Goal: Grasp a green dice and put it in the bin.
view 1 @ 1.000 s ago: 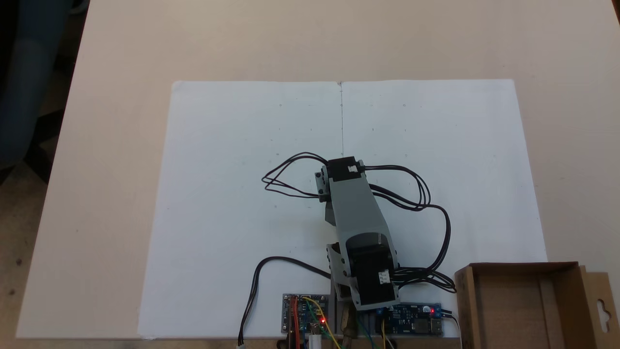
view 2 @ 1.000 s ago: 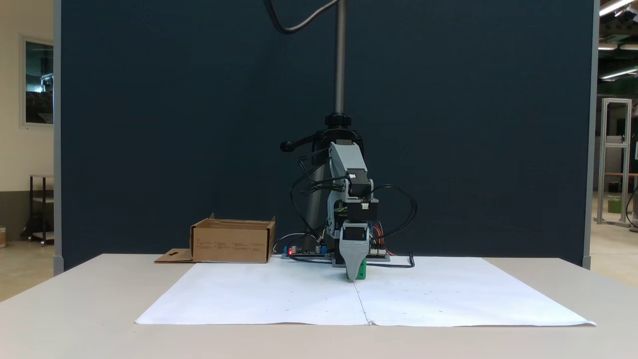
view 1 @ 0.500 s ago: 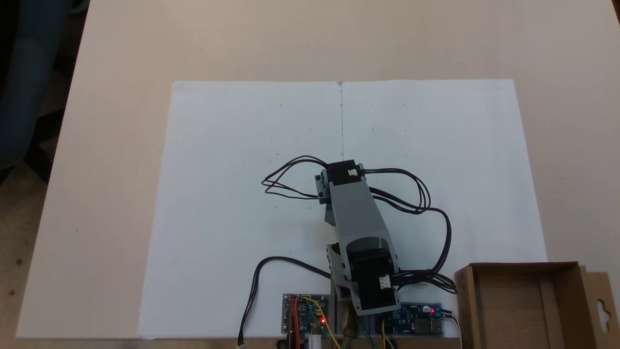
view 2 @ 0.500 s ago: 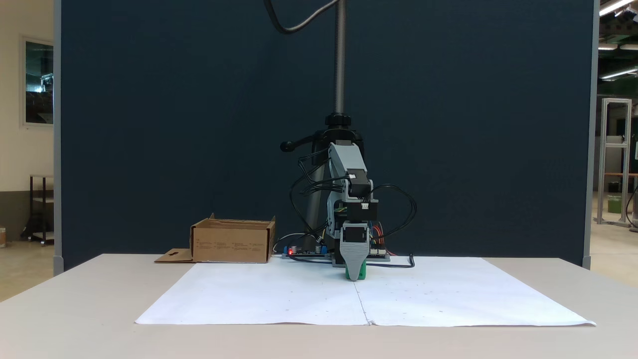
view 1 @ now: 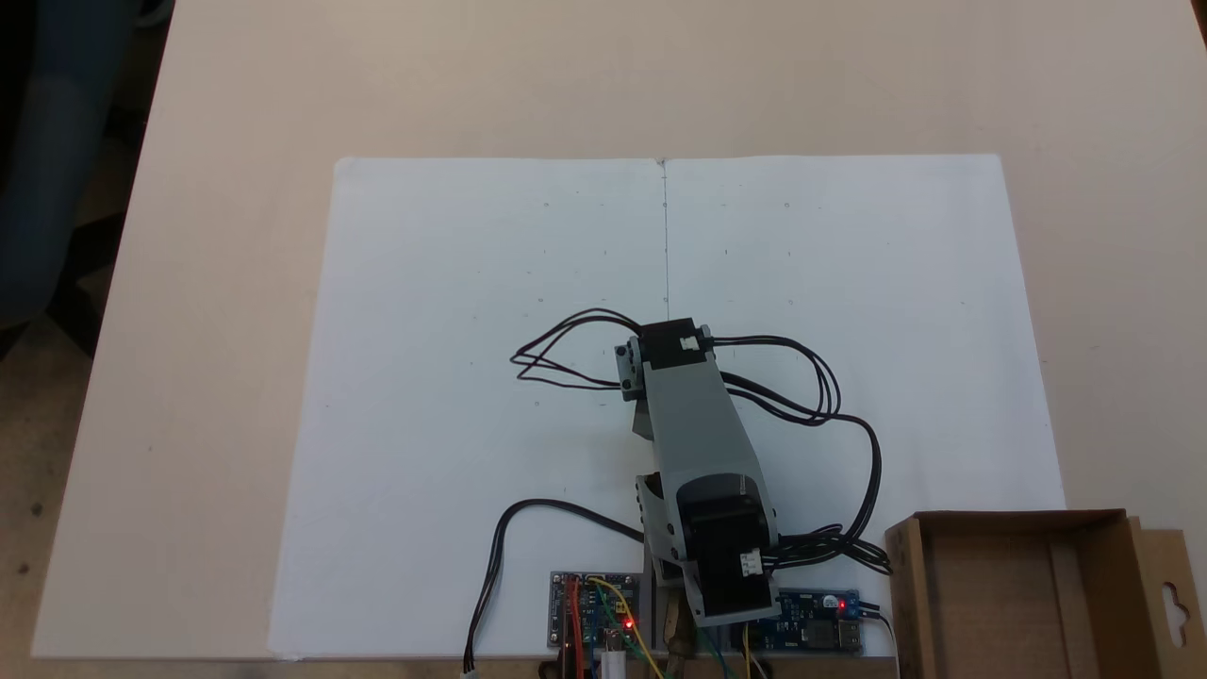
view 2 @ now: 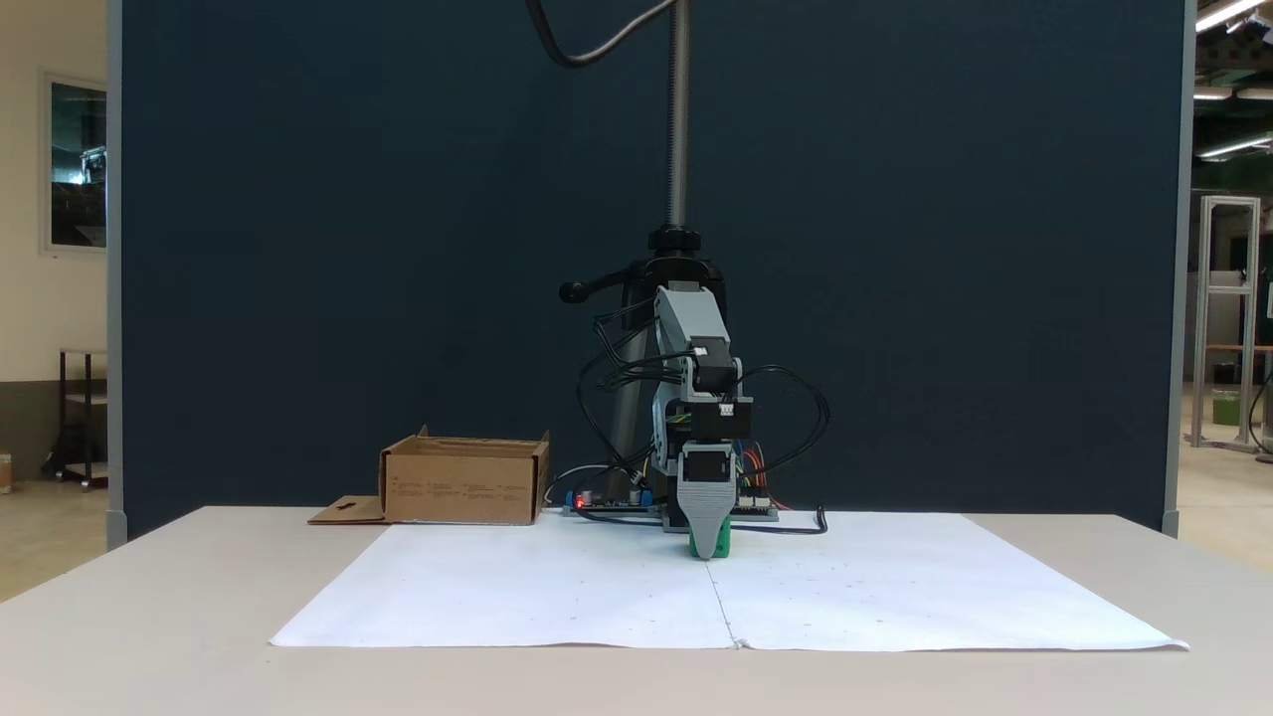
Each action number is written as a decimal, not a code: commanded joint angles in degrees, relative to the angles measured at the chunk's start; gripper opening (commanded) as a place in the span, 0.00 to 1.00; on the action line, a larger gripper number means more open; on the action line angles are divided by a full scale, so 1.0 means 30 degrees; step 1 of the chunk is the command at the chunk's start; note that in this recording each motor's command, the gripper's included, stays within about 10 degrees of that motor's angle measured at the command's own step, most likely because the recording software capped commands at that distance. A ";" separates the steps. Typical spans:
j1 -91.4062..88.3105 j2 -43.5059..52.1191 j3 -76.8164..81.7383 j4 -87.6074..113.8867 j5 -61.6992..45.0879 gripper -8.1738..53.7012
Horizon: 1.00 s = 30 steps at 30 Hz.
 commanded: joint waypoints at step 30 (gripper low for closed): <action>2.0449 -0.4688 -1.6523 -0.5684 -0.6855 0.32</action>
